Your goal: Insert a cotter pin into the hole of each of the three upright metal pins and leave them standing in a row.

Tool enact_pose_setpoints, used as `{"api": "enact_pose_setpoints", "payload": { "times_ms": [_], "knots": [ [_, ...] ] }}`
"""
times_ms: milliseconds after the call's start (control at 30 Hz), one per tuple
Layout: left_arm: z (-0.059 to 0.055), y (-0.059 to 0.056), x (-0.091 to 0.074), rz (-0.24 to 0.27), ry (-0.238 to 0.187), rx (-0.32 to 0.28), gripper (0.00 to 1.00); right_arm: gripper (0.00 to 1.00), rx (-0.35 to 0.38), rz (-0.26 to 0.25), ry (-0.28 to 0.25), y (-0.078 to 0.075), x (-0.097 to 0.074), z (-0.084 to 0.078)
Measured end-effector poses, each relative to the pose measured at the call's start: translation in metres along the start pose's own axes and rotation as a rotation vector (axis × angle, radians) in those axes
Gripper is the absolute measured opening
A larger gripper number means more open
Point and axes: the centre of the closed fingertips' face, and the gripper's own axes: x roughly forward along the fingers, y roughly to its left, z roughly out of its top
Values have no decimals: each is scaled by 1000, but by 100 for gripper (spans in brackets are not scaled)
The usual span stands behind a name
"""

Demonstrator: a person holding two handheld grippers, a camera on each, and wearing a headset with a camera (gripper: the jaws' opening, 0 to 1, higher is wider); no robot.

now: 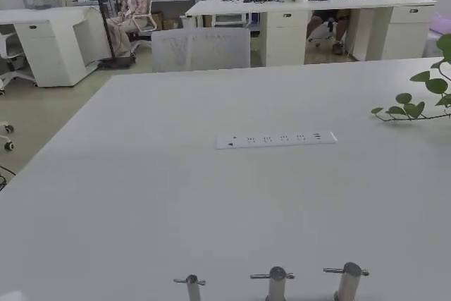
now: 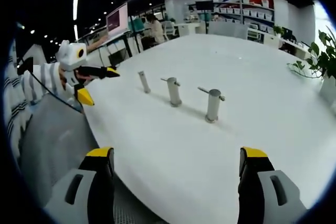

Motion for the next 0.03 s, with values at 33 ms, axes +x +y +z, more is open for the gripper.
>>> {"api": "enact_pose_setpoints", "payload": {
  "times_ms": [33],
  "knots": [
    [1, 0, 0, 0, -1, 2, 99, 100, -2, -2, 4, 0, 0, -1]
  ]
}}
